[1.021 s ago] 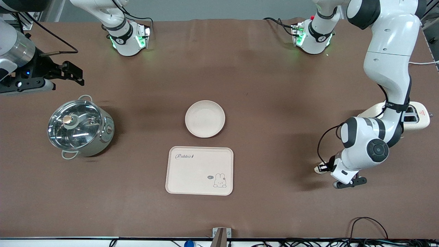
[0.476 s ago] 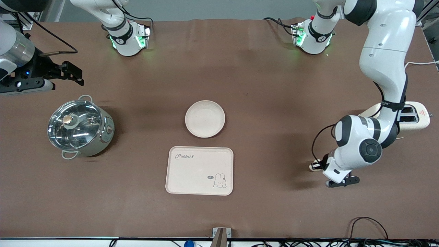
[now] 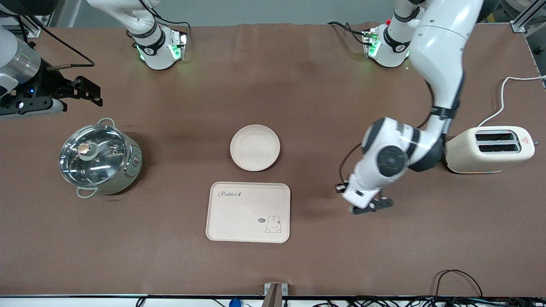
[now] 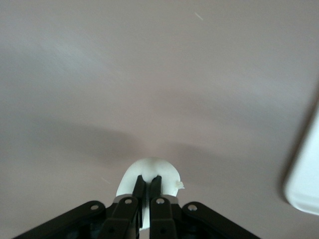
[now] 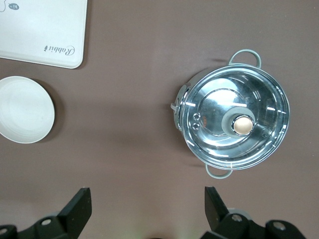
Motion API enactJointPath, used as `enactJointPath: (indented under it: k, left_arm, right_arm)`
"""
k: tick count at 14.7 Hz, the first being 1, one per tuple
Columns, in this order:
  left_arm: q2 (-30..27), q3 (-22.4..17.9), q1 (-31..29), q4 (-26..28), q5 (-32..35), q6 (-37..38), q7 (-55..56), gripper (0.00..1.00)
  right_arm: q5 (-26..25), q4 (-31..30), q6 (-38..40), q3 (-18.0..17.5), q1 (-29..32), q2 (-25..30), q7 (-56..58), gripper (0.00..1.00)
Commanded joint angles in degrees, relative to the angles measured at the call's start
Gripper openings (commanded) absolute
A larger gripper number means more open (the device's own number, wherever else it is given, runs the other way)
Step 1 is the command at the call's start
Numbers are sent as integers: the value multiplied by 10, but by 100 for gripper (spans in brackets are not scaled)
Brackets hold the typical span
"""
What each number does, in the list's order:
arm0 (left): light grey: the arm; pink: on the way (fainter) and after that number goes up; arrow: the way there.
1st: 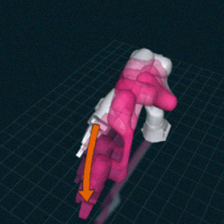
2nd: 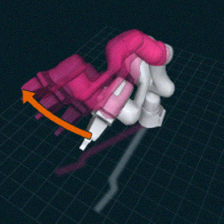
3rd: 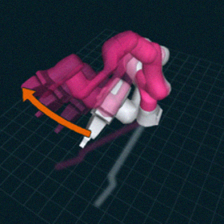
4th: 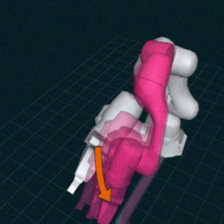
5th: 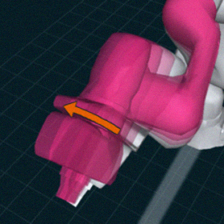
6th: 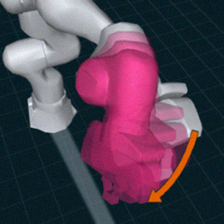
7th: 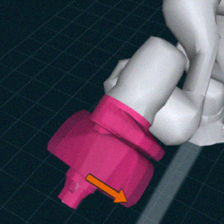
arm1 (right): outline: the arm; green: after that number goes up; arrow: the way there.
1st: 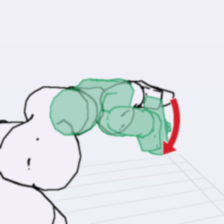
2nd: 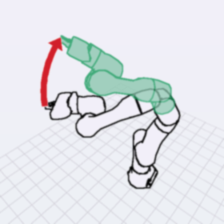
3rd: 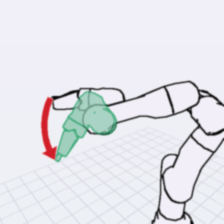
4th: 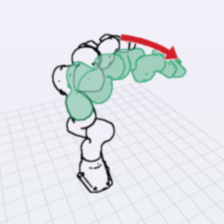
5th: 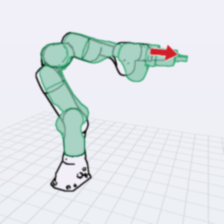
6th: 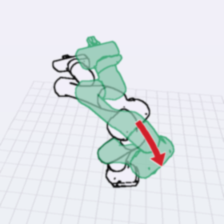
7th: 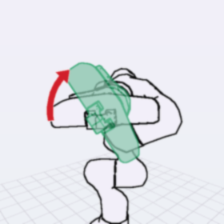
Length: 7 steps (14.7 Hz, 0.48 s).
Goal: Place bun in plate and plate on tray
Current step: 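Carry the bun with the left gripper over the white plate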
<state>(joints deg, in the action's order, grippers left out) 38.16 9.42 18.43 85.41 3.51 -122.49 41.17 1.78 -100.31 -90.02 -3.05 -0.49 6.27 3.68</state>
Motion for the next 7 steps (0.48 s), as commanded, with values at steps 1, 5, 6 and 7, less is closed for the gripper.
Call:
enactJointPath:
  k: [1,5,6,7]
  left_arm:
    - [-2,2,49,-2,6,5,79,0]
    - [15,2,141,-18,3,1,215,0]
    - [21,2,162,-19,3,-6,245,0]
    - [29,2,179,-25,2,-16,270,0]
  right_arm:
    - [-6,-8,5,-1,5,7,-3,100]
    - [-6,-10,2,-1,8,-1,-3,100]
    - [-6,-20,-2,-1,12,-3,-3,100]
    - [-6,-23,-2,-1,13,-2,-3,100]
